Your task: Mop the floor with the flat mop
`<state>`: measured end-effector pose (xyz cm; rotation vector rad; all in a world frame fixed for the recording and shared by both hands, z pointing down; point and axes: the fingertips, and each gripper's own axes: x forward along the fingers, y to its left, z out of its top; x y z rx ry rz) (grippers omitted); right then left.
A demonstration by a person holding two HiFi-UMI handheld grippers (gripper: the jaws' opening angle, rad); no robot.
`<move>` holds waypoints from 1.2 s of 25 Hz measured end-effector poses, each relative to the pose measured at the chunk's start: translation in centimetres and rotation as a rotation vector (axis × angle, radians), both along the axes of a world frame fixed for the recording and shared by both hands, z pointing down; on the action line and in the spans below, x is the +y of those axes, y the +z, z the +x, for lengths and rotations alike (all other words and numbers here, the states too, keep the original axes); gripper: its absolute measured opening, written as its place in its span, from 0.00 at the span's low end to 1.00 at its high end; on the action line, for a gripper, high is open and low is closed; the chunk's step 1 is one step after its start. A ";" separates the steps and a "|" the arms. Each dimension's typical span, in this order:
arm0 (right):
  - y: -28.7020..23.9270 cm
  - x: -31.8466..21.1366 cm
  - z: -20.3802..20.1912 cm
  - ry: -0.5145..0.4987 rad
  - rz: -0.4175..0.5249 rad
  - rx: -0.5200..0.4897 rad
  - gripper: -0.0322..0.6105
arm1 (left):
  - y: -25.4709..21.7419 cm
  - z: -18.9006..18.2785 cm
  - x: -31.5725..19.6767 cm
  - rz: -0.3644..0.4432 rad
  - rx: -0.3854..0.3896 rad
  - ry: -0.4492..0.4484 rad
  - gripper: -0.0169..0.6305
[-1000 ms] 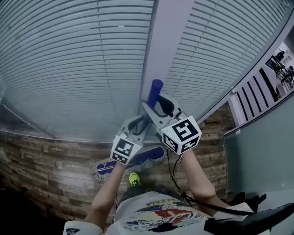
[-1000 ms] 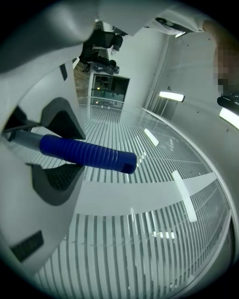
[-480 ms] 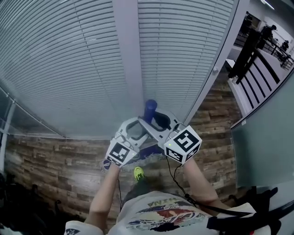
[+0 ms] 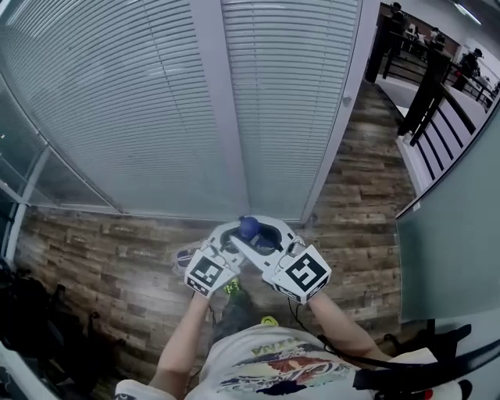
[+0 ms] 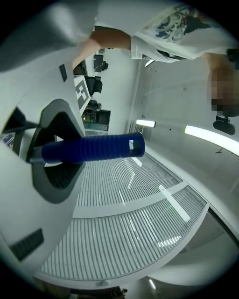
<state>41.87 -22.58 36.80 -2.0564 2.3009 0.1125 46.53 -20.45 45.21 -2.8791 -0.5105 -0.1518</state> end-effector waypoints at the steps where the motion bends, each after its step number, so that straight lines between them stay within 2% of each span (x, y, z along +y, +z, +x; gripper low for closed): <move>1: 0.4 1.3 -1.2 -0.007 0.012 -0.016 0.27 | 0.5 -1.0 1.3 -0.004 -0.011 -0.003 0.18; 4: 1.5 4.0 -4.1 -0.030 0.030 -0.077 0.28 | 1.4 -3.5 3.7 -0.028 -0.041 -0.036 0.19; 11: 4.1 8.4 -11.4 -0.090 -0.038 -0.031 0.29 | 4.4 -9.8 7.8 -0.014 -0.200 -0.064 0.21; 19: 8.9 14.8 -21.1 -0.120 -0.151 -0.027 0.31 | 9.0 -18.7 14.2 -0.028 -0.293 -0.068 0.25; 24: 11.9 19.4 -27.7 -0.143 -0.219 0.036 0.31 | 11.6 -24.9 18.8 -0.008 -0.290 -0.058 0.25; 30: 13.8 23.9 -34.2 -0.164 -0.260 0.060 0.31 | 13.4 -31.0 23.3 -0.004 -0.276 -0.064 0.25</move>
